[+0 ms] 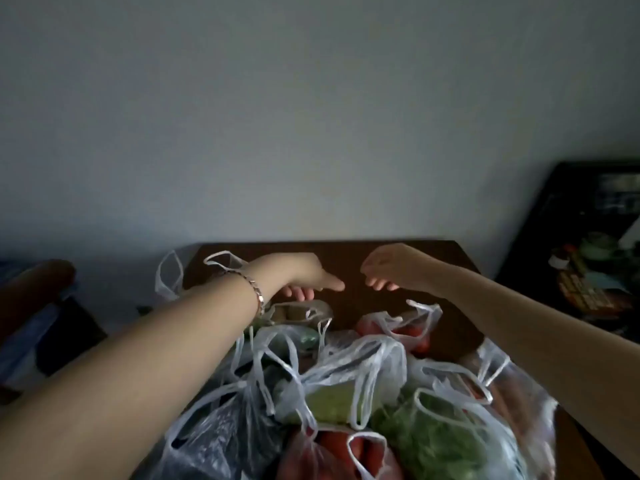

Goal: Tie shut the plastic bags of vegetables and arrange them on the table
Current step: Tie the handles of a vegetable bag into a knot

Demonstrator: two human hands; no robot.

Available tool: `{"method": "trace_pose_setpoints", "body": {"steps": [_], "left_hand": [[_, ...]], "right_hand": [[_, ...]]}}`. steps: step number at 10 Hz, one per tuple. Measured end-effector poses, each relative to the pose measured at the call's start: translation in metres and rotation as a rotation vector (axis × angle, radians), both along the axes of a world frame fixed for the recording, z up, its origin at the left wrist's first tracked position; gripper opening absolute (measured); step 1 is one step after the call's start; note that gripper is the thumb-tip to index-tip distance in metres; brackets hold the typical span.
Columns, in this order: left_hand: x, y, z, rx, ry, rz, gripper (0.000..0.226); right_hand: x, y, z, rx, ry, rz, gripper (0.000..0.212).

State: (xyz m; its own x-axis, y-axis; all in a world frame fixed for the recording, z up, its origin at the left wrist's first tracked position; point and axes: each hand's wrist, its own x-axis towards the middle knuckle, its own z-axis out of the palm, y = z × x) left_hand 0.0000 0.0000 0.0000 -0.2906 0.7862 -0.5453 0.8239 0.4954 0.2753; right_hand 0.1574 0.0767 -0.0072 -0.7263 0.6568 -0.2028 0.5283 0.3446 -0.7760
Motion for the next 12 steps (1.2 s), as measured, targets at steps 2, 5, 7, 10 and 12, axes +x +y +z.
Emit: {"method": "trace_pose_setpoints", "body": {"steps": [2,5,7,10,12], "left_hand": [[0.015,-0.033,-0.037,-0.621,0.041,-0.223,0.082],[0.003,-0.036,-0.061,-0.539,0.207,-0.286,0.017],[-0.032,-0.02,-0.045,-0.455,0.47,-0.465,0.035],[-0.07,-0.012,-0.04,-0.124,0.215,-0.023,0.03],[-0.052,-0.012,-0.057,-0.021,0.092,0.186,0.036]], "right_hand": [[-0.003,-0.015,-0.052,0.008,-0.233,0.068,0.03],[-0.016,-0.053,-0.075,0.171,-0.812,0.408,0.069],[-0.01,-0.034,-0.087,0.405,-0.944,0.309,0.033],[-0.033,-0.035,-0.055,0.281,-0.512,-0.193,0.049],[-0.071,-0.053,-0.092,0.231,-0.557,-0.166,0.078]]}}
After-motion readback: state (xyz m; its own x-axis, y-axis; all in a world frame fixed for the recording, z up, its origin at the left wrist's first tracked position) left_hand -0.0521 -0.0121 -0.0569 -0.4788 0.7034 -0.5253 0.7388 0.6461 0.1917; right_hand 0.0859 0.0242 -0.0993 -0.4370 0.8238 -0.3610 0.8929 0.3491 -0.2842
